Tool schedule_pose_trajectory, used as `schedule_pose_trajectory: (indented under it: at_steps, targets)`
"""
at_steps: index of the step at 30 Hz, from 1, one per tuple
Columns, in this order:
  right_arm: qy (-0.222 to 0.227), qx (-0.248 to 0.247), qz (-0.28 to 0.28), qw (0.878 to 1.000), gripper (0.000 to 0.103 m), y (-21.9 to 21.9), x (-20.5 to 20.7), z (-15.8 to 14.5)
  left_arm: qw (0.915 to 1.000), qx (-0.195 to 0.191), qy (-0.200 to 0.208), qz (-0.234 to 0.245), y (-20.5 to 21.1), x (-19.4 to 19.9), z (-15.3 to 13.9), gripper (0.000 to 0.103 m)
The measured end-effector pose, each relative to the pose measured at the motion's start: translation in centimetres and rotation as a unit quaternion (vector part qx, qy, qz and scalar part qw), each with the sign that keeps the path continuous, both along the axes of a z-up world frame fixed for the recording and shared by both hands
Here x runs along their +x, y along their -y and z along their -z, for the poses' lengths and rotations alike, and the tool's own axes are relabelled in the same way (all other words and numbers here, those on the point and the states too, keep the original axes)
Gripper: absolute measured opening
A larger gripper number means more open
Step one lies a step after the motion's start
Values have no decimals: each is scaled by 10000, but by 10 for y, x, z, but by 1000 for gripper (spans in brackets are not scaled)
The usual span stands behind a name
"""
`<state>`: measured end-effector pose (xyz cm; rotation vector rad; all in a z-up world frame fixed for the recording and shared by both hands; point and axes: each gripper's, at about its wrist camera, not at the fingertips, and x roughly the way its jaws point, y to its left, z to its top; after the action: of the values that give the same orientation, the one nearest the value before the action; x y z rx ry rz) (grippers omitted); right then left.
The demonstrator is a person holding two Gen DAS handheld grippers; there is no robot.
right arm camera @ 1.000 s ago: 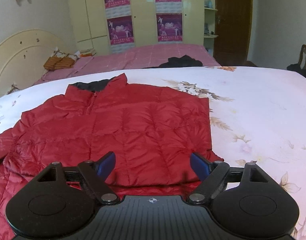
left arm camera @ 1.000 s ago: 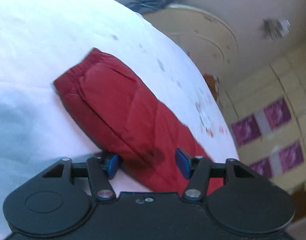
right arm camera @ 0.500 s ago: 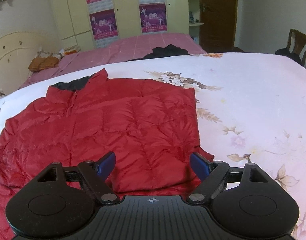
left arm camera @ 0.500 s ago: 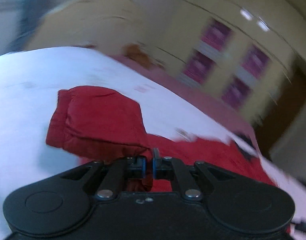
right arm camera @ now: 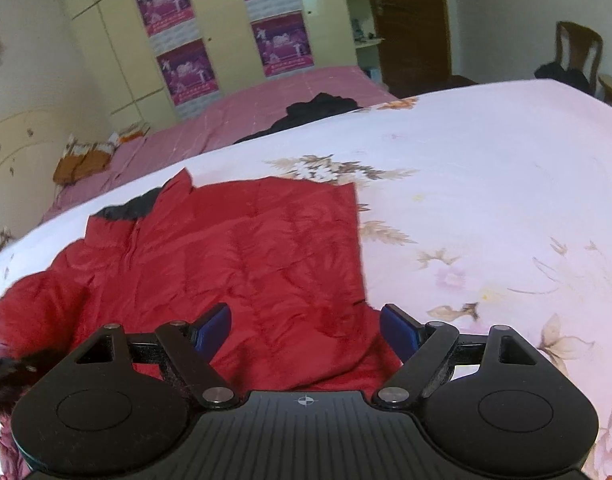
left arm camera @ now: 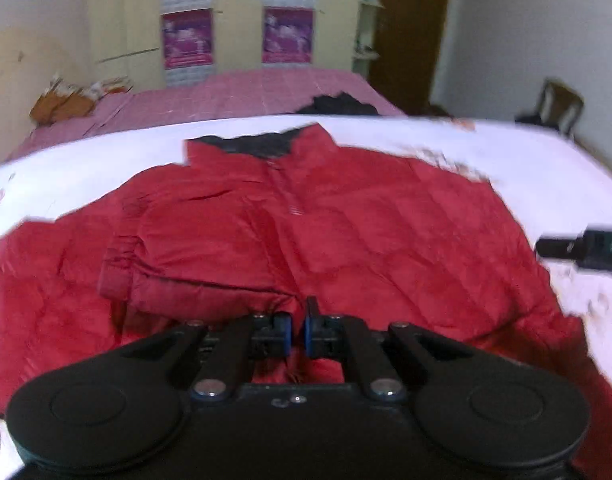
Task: Fold large clothes
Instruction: 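Grasp the other sleeve with the left gripper and fold it across the body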
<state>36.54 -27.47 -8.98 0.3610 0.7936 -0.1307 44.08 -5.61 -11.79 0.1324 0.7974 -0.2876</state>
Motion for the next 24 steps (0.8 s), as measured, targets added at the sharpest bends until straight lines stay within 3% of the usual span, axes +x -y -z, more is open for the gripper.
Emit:
schedule_pose_trajectory:
  at_steps: [3,5,6,9,14,17,19,24]
  targets:
    - [3,72,120,9999,82,15,-8,-1,9932,1047,392,339,39,2,5,10]
    - [0,93,243,9997,82,25,-15,0,9917,1072,385,601,58,1,5,20]
    - [-11,106,311,9995,82,31,-18,0,9924,963,330,696,65,0,5,28]
    - [-62,169,518,9985,82,48,-29,1,9932,745,411,793,82,-4,5,76]
    - [-82,285,610,9977,82,63,-44,-2,9963,104,249,819,87,-1,5,84]
    - [-39,284,619,9977,82,62,-49,-6,9915,552,317,1135,101,-8,8,95]
    - [-41,299,600,9977,82,59,-48,-7,9876,961,524,1128,105,-14,11,92]
    - [36,251,339,9991,82,44,-43,-15,9967,-53,480,648,50,-22,-3,87]
